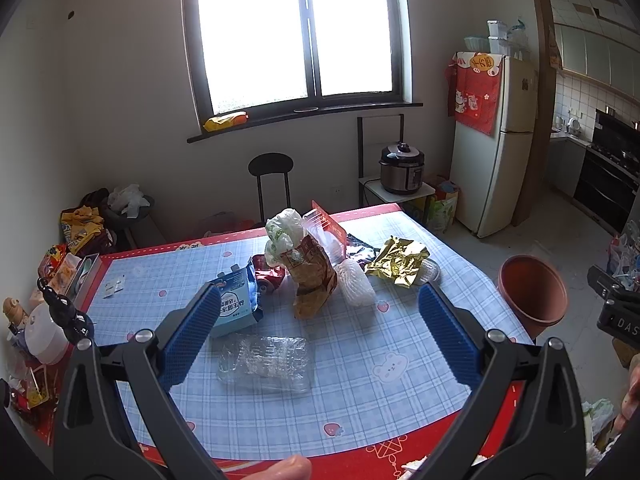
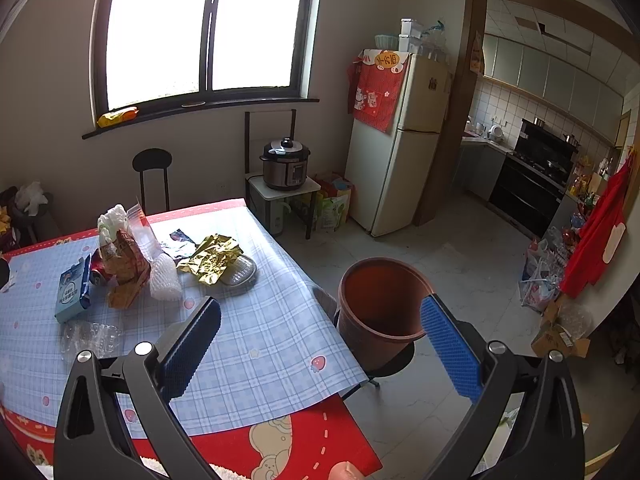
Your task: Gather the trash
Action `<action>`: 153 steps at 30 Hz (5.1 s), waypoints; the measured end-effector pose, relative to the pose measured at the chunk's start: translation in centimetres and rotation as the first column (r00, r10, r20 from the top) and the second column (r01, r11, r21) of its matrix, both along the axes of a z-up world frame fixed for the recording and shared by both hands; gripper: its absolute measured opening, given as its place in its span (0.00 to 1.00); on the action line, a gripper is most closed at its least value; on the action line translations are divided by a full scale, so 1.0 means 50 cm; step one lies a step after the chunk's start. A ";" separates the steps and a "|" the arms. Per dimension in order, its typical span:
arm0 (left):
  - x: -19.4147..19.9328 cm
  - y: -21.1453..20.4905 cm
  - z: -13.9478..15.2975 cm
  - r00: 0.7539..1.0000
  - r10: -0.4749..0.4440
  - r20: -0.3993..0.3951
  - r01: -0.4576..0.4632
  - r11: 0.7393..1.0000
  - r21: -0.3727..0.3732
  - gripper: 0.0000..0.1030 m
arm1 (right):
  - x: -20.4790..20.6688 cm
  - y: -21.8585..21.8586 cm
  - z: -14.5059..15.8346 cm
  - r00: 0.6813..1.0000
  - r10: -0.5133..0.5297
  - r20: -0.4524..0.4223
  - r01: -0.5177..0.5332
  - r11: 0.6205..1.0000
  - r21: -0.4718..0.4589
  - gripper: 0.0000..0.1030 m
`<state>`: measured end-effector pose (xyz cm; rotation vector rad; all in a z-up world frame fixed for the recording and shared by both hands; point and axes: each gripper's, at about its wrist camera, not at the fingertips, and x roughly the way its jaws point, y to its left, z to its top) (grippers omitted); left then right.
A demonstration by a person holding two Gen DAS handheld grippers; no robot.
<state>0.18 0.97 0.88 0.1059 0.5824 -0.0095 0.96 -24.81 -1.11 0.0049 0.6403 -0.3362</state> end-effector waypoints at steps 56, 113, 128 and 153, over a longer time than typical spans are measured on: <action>0.000 0.010 0.009 1.000 0.021 -0.010 -0.022 0.997 -0.076 0.95 | 0.012 -0.030 0.016 1.000 0.015 0.008 -0.015 1.000 -0.001 0.95; 0.395 0.301 -0.443 0.935 0.161 -0.317 -0.112 0.979 0.168 0.94 | 0.324 0.176 -0.287 0.884 0.370 -0.287 -0.300 0.918 0.260 0.95; 0.462 0.275 -0.424 0.944 -0.002 -0.329 -0.059 0.983 -0.177 0.92 | 0.359 0.135 -0.326 0.889 0.320 -0.326 -0.236 0.933 0.271 0.95; 0.609 0.187 -0.488 0.878 -0.171 -0.447 -0.076 0.872 -0.484 0.52 | 0.453 0.134 -0.355 0.852 0.394 -0.346 -0.303 0.908 0.290 0.95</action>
